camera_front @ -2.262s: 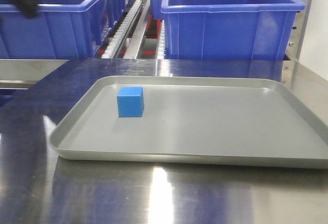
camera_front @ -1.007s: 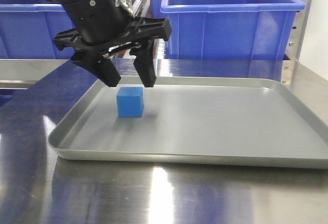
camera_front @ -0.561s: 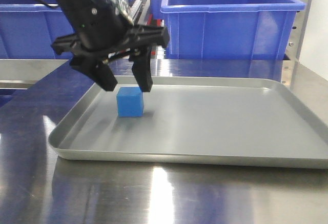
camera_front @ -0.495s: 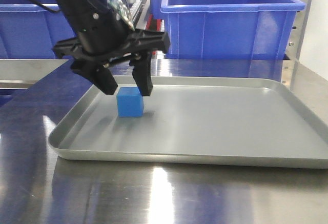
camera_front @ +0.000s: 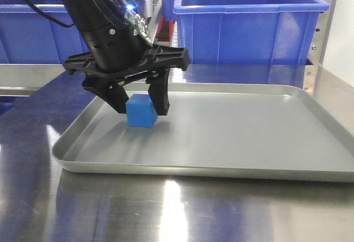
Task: Sort and place red and blue blocks on shelf
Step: 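Lower the left gripper over the blue cube and close on it, then lift the blue cube off the tray with the left gripper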
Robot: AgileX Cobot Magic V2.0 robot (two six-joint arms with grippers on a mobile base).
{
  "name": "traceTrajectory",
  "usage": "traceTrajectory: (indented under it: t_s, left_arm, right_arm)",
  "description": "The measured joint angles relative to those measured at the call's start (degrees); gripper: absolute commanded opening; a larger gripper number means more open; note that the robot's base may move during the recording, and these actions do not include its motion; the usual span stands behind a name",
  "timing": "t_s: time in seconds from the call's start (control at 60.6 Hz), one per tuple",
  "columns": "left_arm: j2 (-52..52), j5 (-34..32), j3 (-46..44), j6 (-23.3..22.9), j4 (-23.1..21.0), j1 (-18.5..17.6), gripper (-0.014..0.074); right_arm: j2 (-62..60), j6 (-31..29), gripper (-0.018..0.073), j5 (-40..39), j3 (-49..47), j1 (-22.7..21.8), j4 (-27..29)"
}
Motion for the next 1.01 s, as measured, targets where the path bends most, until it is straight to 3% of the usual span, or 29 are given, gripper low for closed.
traceTrajectory:
  t_s: [0.215,0.693,1.007]
  left_arm:
    - [0.00,0.00,0.00,-0.10,-0.91,0.00,0.0113]
    - [-6.57,0.97,0.00,-0.21,0.51,0.21,0.0122]
    - [-18.71,0.97,2.79,1.01,3.06,6.28,0.0122]
  right_arm:
    - [0.00,0.00,0.0057,0.00,0.00,0.00,0.00]
    - [0.00,0.00,0.0057,0.00,0.00,0.00,0.00]
    - [0.00,0.00,0.0057,0.00,0.00,0.00,0.00]
